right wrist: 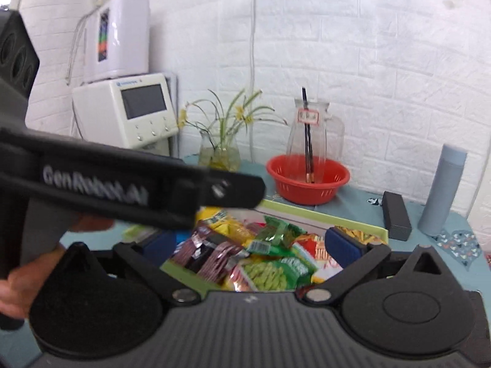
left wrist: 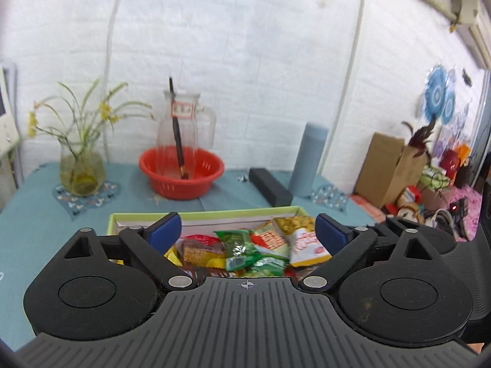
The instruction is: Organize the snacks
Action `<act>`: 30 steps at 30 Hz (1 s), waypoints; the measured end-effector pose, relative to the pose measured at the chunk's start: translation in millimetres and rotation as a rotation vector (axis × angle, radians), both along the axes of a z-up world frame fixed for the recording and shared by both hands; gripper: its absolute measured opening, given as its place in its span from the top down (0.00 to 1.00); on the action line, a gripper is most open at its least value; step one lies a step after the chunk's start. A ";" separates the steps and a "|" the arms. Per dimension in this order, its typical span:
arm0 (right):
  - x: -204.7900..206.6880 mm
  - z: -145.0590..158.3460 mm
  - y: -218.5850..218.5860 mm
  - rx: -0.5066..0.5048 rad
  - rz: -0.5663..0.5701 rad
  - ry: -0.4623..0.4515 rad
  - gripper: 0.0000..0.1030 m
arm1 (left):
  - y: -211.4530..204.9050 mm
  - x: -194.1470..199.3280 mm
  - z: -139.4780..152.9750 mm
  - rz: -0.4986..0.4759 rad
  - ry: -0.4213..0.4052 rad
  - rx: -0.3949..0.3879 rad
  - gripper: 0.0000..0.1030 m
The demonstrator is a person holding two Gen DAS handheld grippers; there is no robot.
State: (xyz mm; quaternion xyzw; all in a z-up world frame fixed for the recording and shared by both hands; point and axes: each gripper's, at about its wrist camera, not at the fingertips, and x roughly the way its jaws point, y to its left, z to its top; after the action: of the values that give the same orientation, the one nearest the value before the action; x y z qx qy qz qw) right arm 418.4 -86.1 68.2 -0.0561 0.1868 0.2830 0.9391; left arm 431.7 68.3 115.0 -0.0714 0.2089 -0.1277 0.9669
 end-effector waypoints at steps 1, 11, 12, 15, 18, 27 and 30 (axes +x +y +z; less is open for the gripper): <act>-15.6 -0.2 -3.7 0.001 -0.009 -0.005 0.01 | 0.4 -13.9 2.0 0.006 -0.005 -0.003 0.14; -167.4 -38.3 -43.1 0.038 -0.205 0.101 0.00 | -5.5 -143.5 -31.1 0.096 0.101 -0.022 0.11; -183.0 -39.3 -46.4 0.040 -0.240 0.087 0.00 | -6.4 -154.7 -35.5 0.097 0.123 -0.032 0.11; -220.8 -39.0 -52.9 0.039 -0.333 0.057 0.00 | -10.9 -187.0 -46.0 0.106 0.156 -0.035 0.12; -254.3 -38.1 -57.0 0.059 -0.379 0.040 0.00 | -14.7 -222.6 -53.2 0.113 0.147 -0.038 0.12; -344.2 -53.0 -48.2 0.044 -0.483 -0.002 0.00 | -26.5 -312.0 -77.2 0.088 0.118 -0.033 0.14; -370.1 -62.3 -47.7 0.034 -0.486 -0.013 0.00 | -32.0 -336.6 -84.9 0.081 0.118 -0.020 0.14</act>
State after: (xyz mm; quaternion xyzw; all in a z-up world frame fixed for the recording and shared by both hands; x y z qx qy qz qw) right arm 48.4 -133.8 5.9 0.0045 0.1841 0.0517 0.9815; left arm 95.1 36.3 30.1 -0.0967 0.2609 -0.0862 0.9566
